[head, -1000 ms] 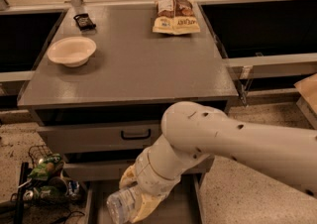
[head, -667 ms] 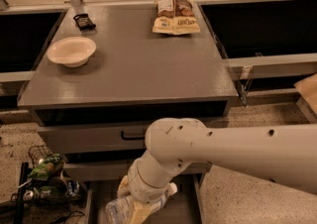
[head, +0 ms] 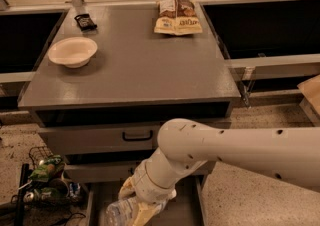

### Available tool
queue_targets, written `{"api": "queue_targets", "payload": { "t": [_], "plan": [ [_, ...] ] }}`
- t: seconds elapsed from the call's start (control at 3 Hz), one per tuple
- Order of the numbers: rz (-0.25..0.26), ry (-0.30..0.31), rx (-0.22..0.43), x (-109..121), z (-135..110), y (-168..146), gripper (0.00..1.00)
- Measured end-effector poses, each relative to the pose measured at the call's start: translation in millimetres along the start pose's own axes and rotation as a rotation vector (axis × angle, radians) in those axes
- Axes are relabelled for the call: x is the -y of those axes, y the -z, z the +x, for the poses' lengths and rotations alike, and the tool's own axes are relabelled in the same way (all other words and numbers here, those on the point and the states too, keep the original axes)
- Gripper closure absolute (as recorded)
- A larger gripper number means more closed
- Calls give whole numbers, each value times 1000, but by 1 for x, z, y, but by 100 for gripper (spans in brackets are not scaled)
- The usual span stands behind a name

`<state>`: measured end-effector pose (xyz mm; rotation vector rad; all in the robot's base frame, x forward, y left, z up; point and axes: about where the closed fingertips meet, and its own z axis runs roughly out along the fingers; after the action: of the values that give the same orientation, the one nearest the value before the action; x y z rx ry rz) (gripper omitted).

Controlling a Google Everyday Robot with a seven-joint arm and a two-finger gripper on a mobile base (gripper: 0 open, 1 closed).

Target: Place blue plastic bottle into bottom drawer

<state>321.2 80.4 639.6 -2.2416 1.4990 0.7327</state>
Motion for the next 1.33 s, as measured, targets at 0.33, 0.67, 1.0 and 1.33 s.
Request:
{"api": "queue_targets", "payload": {
  "t": [0.33,0.67,1.0,1.33],
  "plan": [
    [-5,16,126,-1,3,-4,100],
    [-7,38,249,-3,7,-5,100],
    [-36,98,401,-3,2,-8,100],
    [-76,170,569,-6,1,-15,100]
  ]
}}
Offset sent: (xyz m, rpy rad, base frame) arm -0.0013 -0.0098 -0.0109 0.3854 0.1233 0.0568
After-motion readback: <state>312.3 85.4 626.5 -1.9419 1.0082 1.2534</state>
